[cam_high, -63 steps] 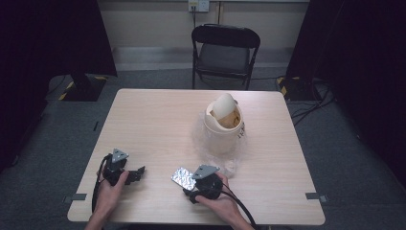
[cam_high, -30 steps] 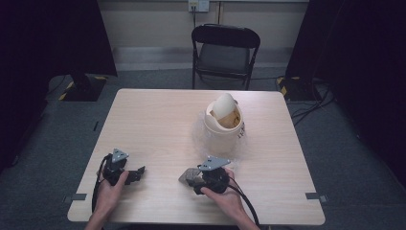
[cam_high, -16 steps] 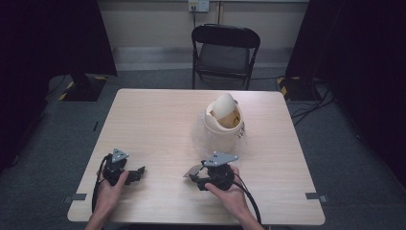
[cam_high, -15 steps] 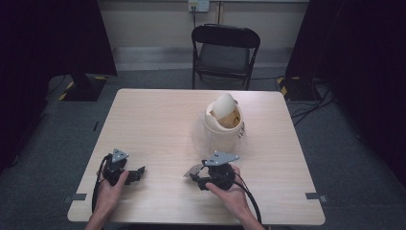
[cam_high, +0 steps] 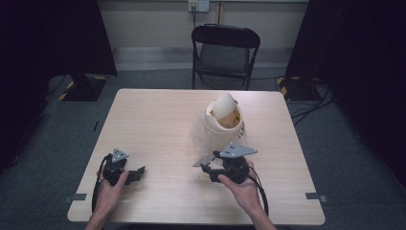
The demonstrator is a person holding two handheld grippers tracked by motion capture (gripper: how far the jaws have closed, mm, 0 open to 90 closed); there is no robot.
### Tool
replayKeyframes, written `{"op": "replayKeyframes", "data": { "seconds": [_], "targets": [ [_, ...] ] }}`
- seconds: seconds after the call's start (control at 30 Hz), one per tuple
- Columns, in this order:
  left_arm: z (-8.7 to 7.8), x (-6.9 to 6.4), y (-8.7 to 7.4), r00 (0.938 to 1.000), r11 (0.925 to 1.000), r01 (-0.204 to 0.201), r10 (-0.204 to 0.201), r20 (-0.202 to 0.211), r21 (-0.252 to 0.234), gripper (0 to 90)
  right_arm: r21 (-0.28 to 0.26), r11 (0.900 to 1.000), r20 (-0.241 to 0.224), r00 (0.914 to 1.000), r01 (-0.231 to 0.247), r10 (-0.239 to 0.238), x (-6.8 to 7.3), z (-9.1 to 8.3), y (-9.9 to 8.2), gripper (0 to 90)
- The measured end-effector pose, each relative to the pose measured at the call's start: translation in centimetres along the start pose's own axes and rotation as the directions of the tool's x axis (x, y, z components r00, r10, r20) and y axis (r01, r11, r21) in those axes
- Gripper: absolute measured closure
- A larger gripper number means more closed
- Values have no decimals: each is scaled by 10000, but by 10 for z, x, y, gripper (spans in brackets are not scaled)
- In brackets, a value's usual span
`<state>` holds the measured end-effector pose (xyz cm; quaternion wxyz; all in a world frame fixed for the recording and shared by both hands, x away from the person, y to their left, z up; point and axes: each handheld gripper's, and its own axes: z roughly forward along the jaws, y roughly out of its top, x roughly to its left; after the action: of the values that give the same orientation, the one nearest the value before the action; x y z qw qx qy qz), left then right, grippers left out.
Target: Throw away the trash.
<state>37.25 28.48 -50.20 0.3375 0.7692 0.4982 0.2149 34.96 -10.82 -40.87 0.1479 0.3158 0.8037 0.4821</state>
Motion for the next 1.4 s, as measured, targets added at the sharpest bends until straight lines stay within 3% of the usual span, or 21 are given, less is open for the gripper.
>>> {"op": "replayKeyframes", "data": {
  "seconds": [0.87,1.4],
  "targets": [
    [0,0,0,10000,10000,-5,5,8,-1,108,-1218,9921,867,9954,-289,396,-42,-50,38,340],
    [0,0,0,10000,10000,-9,9,-7,3,108,-1728,9849,1464,9887,-81,338,-67,-71,63,340]
  ]
}}
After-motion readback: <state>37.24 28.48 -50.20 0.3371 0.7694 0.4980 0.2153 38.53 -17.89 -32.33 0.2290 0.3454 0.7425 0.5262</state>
